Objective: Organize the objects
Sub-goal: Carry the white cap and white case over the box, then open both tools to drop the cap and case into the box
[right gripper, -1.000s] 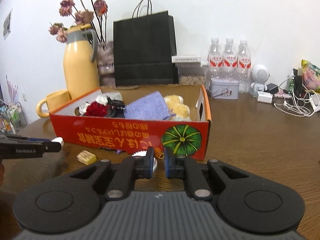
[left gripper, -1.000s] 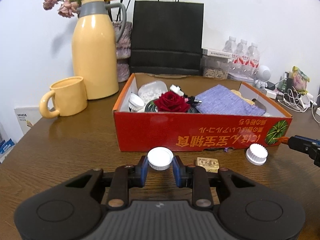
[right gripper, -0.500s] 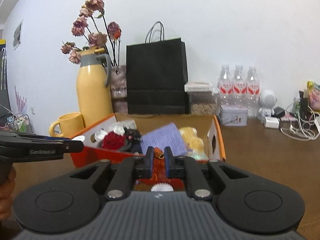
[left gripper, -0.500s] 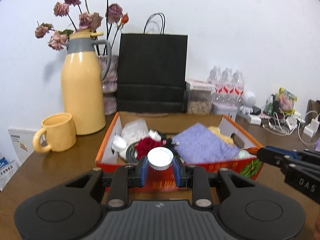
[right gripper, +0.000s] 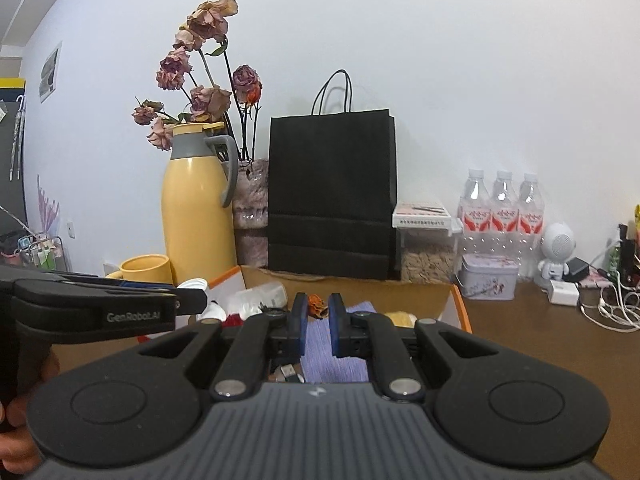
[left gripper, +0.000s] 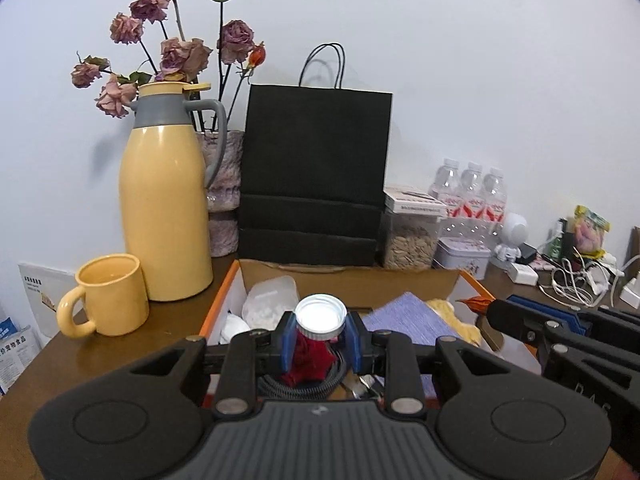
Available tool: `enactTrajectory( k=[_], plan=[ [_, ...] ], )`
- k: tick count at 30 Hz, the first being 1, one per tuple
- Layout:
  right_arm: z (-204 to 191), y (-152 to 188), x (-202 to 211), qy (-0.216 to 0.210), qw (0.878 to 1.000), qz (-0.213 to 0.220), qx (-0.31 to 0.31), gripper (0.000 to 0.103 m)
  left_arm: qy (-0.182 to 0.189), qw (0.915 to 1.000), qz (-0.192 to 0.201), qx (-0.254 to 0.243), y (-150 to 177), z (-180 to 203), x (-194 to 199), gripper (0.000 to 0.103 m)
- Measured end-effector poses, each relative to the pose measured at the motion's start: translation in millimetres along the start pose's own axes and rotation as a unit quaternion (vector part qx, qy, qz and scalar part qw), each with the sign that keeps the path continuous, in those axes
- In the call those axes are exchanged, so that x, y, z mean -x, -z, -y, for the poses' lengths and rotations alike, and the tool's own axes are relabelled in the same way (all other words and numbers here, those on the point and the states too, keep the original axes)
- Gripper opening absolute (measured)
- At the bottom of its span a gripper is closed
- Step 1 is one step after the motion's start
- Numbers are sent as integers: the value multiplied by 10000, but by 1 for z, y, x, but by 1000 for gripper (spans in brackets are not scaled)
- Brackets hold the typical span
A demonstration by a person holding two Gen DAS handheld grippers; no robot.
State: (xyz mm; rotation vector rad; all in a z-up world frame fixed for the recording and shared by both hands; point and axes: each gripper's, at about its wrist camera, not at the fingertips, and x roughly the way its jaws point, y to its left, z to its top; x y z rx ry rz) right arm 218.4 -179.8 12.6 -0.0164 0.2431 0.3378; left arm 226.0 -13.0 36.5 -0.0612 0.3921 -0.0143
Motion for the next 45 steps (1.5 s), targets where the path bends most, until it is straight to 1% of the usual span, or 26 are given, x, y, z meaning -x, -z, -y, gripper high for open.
enactTrajectory(
  k=[6, 8, 14, 24, 33, 36, 37, 38, 39, 40, 41, 42, 44, 45],
  plan=[
    [0, -7, -26, -17, 10000, 30, 33, 11, -57, 10000, 27, 75, -11, -5, -23, 25],
    [2, -8, -34, -72, 10000, -19, -49, 11, -54, 10000, 4, 80, -14, -6, -32, 25],
    [8, -4, -60, -24, 9998, -173, -4, 11, -102, 9999, -81, 37, -19, -8, -59, 25],
    [25, 3, -101, 37, 9993, -381, 4, 11, -134, 9994, -276, -142, -20, -8, -102, 25],
    [32, 8, -121, 33, 9986, -527, 24, 11, -167, 9987, -411, -245, -20, -10, -123, 25],
    [34, 10, -125, 1, 9981, -614, 15, 12, -201, 9985, -417, -297, -19, -10, -124, 27],
    [35, 11, -125, -6, 9980, -637, 5, 12, -225, 9984, -401, -315, -18, -10, -123, 36],
    [35, 11, -126, 2, 9977, -679, 4, 14, -232, 9985, -390, -318, -18, -10, -122, 51],
    [35, 12, -126, 2, 9975, -708, 9, 24, -241, 9985, -377, -301, -18, -11, -121, 60],
    [35, 13, -126, 37, 9973, -727, 13, 34, -267, 9986, -359, -280, -18, -11, -120, 74],
    [35, 14, -126, 87, 9973, -733, 16, 60, -288, 9987, -321, -267, -18, -12, -119, 83],
    [35, 16, -126, 147, 9972, -729, 31, 75, -312, 9988, -283, -254, -18, -13, -118, 86],
    [35, 17, -125, 172, 9971, -737, 79, 78, -396, 9986, -258, -220, -18, -14, -118, 100],
    [35, 17, -125, 176, 9970, -746, 85, 87, -423, 9986, -246, -199, -19, -15, -118, 102]
  ],
)
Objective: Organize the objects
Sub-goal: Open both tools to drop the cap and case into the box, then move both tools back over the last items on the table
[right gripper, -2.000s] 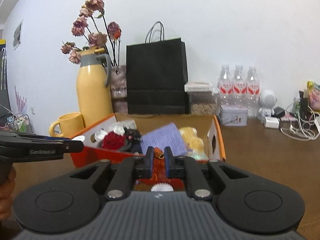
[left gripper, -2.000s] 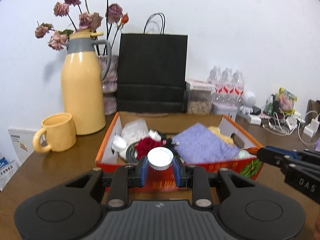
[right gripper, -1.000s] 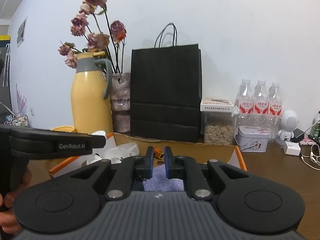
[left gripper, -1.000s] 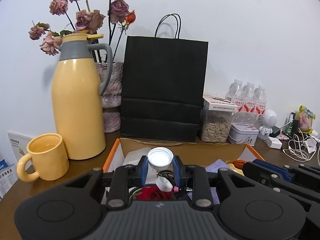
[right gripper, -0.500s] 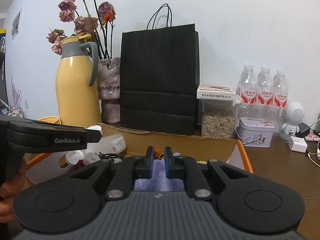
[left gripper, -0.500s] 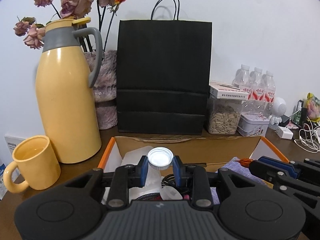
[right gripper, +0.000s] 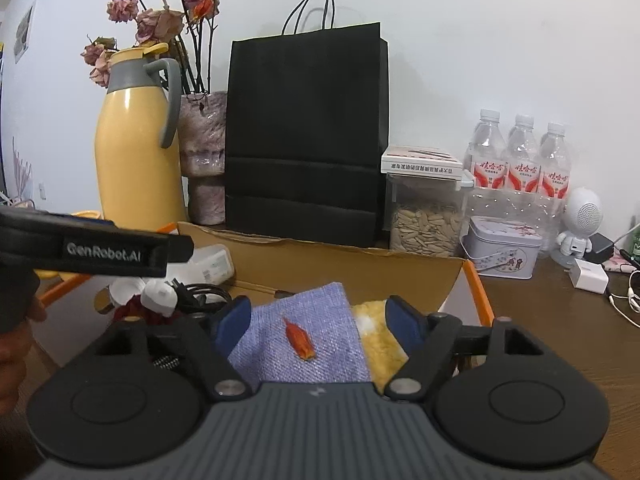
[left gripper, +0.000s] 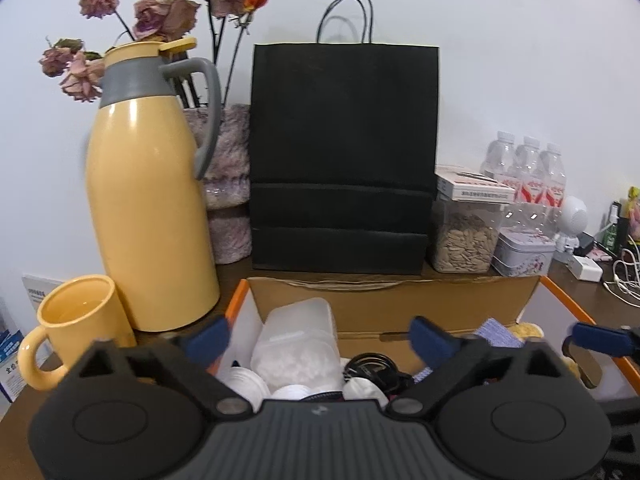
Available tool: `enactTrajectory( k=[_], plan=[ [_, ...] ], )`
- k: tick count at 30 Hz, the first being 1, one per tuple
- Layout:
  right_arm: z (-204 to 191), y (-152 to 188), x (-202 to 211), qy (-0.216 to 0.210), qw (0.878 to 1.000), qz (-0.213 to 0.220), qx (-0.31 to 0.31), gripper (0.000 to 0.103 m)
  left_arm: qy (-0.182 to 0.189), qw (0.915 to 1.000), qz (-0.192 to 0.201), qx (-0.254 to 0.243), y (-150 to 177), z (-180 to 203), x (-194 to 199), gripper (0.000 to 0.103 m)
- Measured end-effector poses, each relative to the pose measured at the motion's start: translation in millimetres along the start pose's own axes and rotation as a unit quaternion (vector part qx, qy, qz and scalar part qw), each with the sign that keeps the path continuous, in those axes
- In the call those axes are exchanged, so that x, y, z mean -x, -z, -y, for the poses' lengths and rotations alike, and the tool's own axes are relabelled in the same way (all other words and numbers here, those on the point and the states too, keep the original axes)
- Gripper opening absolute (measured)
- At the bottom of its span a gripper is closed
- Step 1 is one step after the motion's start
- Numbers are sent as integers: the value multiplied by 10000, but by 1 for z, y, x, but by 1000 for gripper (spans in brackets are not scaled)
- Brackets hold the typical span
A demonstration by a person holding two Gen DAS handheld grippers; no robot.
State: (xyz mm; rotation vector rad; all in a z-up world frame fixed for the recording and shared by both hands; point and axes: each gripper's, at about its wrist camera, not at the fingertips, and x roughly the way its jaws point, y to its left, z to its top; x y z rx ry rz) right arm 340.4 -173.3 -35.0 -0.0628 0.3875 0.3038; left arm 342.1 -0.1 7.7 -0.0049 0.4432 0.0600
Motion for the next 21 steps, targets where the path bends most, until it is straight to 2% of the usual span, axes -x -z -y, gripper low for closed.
enactTrajectory(
  k=[2, 3, 10, 21],
  plan=[
    [0, 1, 1, 29, 10000, 12, 11, 101, -35, 10000, 5, 67, 1, -2, -1, 103],
    [0, 1, 2, 47, 10000, 41, 34, 103, -41, 9999, -17, 94, 1, -2, -2, 103],
    [-2, 2, 5, 88, 9999, 104, 35, 103, -24, 9999, 12, 148, 3, -3, 1, 103],
    [-6, 11, 34, 186, 9996, 208, 108, 103, -30, 9996, 240, 139, 17, -4, 35, 103]
  ],
)
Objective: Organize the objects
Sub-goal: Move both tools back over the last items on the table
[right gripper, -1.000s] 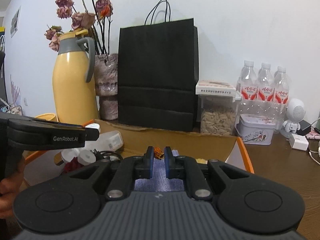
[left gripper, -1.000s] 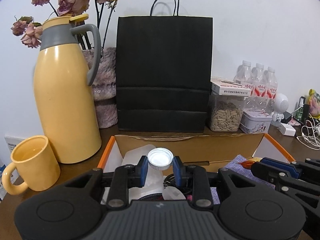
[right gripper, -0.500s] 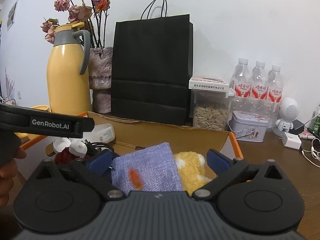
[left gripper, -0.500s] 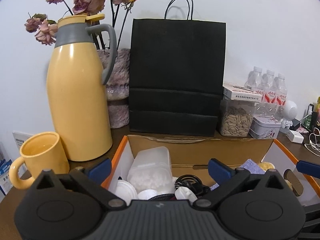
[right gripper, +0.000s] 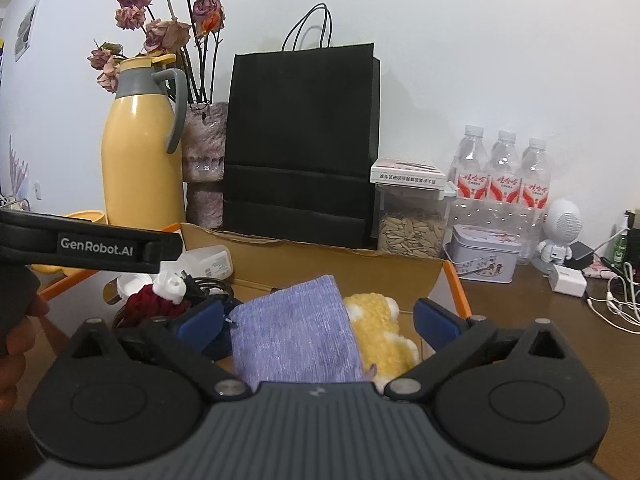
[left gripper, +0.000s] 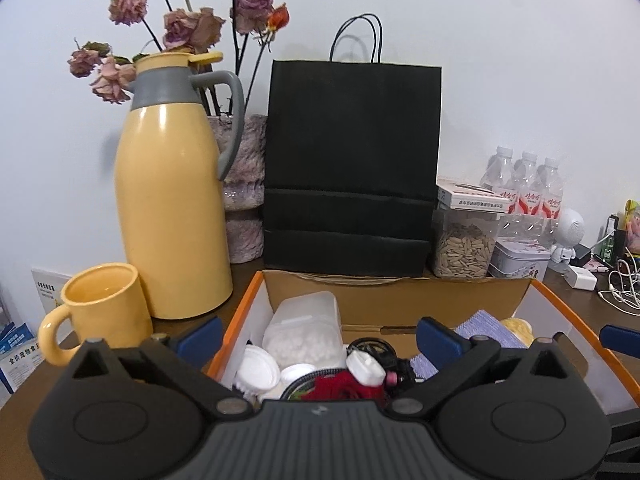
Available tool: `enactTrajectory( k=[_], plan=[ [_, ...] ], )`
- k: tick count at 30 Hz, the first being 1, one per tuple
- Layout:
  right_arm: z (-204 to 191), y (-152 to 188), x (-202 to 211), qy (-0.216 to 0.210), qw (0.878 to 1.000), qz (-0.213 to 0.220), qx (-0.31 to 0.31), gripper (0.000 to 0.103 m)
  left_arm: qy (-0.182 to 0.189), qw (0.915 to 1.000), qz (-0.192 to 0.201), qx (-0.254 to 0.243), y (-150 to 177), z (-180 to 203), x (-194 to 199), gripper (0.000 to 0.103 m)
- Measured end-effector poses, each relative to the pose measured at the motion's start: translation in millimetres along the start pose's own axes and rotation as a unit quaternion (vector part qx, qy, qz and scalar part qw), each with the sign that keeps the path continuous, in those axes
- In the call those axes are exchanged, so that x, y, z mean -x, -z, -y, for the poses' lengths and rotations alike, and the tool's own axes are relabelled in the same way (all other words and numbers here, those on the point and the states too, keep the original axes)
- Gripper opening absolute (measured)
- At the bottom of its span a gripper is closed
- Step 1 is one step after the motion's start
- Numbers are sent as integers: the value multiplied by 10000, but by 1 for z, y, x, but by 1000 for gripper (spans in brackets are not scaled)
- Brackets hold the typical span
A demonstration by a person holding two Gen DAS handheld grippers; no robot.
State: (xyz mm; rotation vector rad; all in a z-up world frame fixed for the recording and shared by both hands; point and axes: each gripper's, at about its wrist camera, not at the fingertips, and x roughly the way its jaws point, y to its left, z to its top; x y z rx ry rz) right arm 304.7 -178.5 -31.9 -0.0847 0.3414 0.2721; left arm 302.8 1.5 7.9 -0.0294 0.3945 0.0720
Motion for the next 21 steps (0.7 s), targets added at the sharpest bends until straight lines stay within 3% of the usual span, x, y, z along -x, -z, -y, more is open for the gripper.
enactTrajectory(
  k=[13, 21],
  plan=[
    [2, 31, 59, 95, 9999, -112, -35, 103, 93, 9998, -54, -194, 36, 3, 55, 103],
    [10, 54, 81, 128, 9989, -428, -111, 103, 380, 9968, -647, -292, 66, 9, 66, 103]
  ],
)
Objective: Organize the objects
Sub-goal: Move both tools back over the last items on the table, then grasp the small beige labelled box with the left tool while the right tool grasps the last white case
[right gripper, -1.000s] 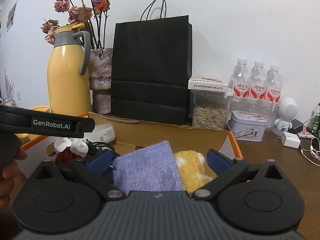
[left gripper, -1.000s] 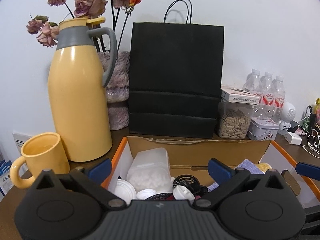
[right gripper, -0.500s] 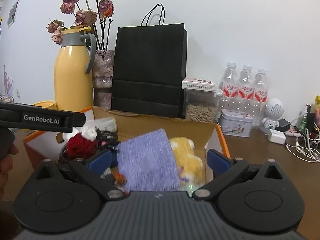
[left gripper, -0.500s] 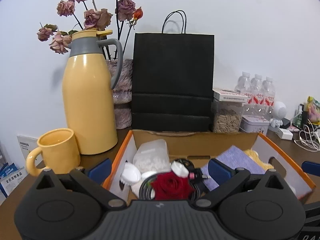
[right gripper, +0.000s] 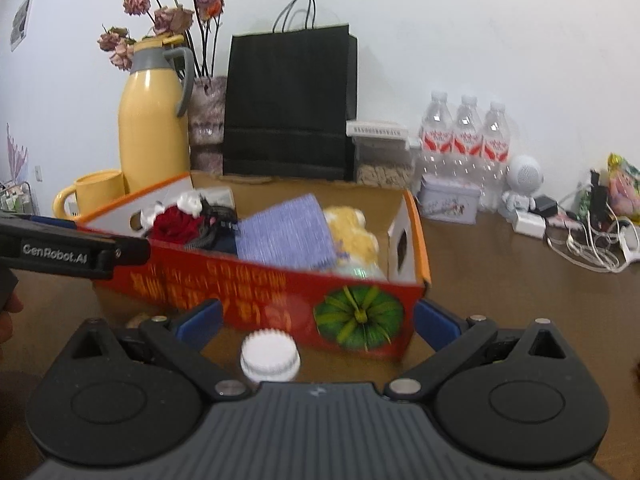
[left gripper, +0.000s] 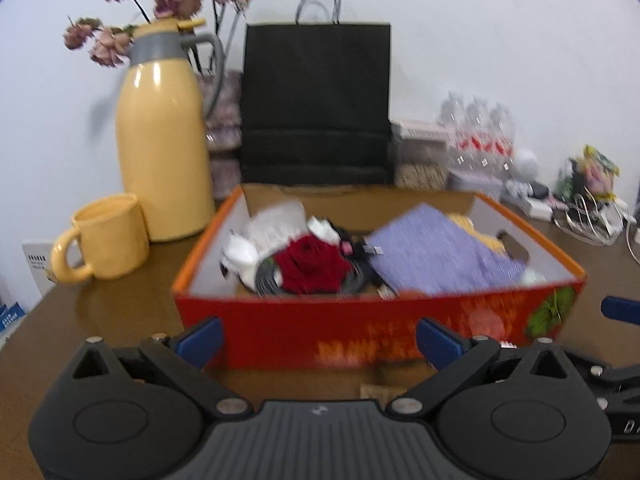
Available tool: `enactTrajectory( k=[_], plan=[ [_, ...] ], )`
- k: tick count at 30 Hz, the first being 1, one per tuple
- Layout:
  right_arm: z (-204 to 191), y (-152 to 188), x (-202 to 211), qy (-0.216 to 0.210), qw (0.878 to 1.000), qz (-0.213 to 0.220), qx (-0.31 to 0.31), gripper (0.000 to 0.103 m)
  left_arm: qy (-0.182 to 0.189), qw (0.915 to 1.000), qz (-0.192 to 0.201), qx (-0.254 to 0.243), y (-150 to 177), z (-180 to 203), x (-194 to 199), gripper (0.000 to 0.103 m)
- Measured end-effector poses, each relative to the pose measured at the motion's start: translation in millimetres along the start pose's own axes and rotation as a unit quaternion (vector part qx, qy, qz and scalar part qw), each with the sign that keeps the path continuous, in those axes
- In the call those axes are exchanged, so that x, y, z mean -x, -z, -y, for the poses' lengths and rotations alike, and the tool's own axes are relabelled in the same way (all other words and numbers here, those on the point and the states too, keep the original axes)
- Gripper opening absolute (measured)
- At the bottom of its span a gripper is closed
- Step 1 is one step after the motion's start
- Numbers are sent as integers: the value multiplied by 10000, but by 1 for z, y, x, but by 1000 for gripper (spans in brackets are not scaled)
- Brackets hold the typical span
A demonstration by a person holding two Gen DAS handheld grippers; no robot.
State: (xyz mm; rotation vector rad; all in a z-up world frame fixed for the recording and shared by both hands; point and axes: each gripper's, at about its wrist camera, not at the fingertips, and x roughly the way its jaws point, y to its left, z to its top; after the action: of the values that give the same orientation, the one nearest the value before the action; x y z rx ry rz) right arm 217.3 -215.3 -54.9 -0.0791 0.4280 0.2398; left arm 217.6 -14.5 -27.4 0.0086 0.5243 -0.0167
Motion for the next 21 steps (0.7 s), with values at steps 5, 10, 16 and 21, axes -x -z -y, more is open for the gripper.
enactTrajectory(
  k=[5, 10, 16, 21],
  plan=[
    [10, 9, 5, 113, 9997, -201, -63, 103, 30, 9989, -452, -101, 14, 8, -7, 103],
    [19, 11, 2, 194, 9989, -343, -269, 103, 46, 9967, -805, -78, 20, 11, -18, 103],
    [21, 11, -2, 254, 9983, -422, -296, 103, 13, 9941, -1078, -99, 23, 17, -31, 99],
    [21, 11, -3, 239, 9983, -442, -295, 103, 266, 9963, -791, -196, 22, 22, -20, 30]
  ],
)
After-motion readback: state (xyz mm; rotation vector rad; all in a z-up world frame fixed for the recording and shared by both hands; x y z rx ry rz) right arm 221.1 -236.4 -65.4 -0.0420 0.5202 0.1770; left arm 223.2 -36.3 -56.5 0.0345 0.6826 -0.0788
